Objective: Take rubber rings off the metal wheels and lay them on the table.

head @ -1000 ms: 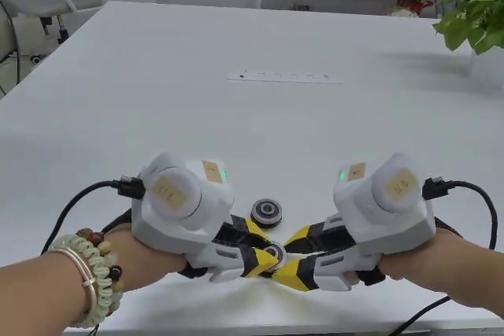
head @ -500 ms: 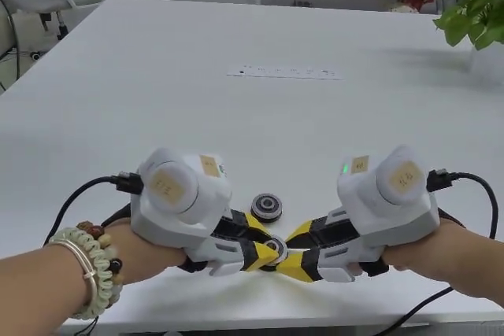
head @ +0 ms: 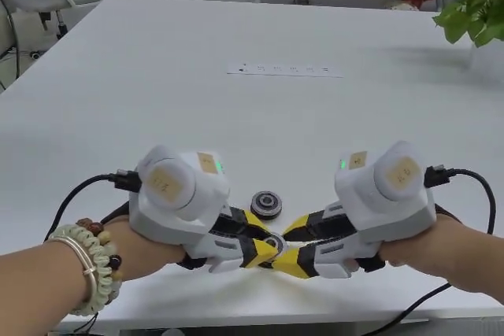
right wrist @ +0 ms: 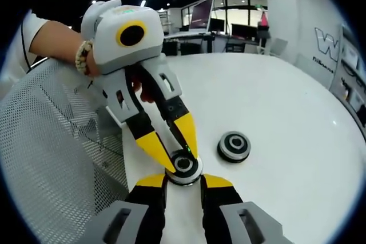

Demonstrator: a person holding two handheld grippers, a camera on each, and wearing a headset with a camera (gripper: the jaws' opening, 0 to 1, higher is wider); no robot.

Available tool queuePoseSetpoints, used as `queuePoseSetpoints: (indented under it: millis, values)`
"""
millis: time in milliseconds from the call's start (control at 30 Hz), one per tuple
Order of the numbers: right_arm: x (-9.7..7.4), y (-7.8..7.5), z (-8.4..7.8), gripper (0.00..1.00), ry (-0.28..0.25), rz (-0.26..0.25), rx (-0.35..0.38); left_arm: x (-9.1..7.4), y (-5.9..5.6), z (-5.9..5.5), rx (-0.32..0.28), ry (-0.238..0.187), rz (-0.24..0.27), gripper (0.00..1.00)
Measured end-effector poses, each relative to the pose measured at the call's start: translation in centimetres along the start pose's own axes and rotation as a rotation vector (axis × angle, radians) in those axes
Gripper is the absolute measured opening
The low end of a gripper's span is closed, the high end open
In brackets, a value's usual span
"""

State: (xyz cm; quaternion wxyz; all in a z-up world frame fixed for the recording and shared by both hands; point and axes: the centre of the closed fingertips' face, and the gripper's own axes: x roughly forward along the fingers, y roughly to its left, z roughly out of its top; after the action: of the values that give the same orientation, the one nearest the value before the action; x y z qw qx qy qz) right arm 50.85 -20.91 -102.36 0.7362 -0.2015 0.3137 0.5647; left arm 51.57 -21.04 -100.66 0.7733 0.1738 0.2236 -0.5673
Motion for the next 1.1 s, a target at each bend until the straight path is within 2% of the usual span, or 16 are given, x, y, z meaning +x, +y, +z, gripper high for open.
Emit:
queuePoseSetpoints:
  millis: [67, 100, 133, 167, 200, 500, 767, 933, 967, 1033, 1100]
  values:
    - [-0.2, -0.1, -0.3, 0.15, 0.014, -0.002, -0.008, 0.0, 0.0, 0.0, -0.002, -0.001, 0.000, 0.15]
    - [-0.2, -0.2, -0.4, 0.12, 0.019, -0.004, -0.007, 0.0, 0.1, 0.0, -0.003, 0.000, 0.002, 0.15]
    - [-0.3, -0.3, -0.7, 0.02, 0.029, -0.007, -0.008, 0.0, 0.1, 0.0, -0.004, 0.000, 0.002, 0.15]
    - [-0.4, -0.5, -0.6, 0.01, 0.019, -0.012, 0.000, 0.0, 0.1, 0.0, -0.004, -0.001, 0.003, 0.15]
    - [-0.4, -0.5, -0.6, 0.00, 0.020, -0.007, 0.017, 0.0, 0.1, 0.0, -0.004, -0.001, 0.004, 0.15]
    - [-0.2, -0.3, -0.6, 0.00, 0.063, -0.038, -0.057, 0.0, 0.1, 0.0, -0.010, -0.005, 0.006, 0.15]
    - [-0.2, -0.6, -0.8, 0.00, 0.084, -0.051, 0.044, 0.0, 0.1, 0.0, -0.018, -0.010, 0.008, 0.15]
    - [0.0, -0.6, -1.1, 0.01, 0.113, -0.065, 0.030, 0.0, 0.1, 0.0, -0.019, -0.010, 0.011, 0.15]
    - [0.0, -0.6, -1.1, 0.01, 0.111, -0.064, 0.024, 0.0, 0.1, 0.0, -0.020, -0.010, 0.011, 0.15]
    - [0.0, -0.6, -1.1, 0.00, 0.098, -0.058, 0.094, 0.0, 0.1, 0.0, -0.022, -0.012, 0.012, 0.15]
    - [0.0, -0.8, -1.2, 0.00, 0.090, -0.044, 0.077, 0.0, 0.1, 0.0, -0.023, -0.013, 0.013, 0.15]
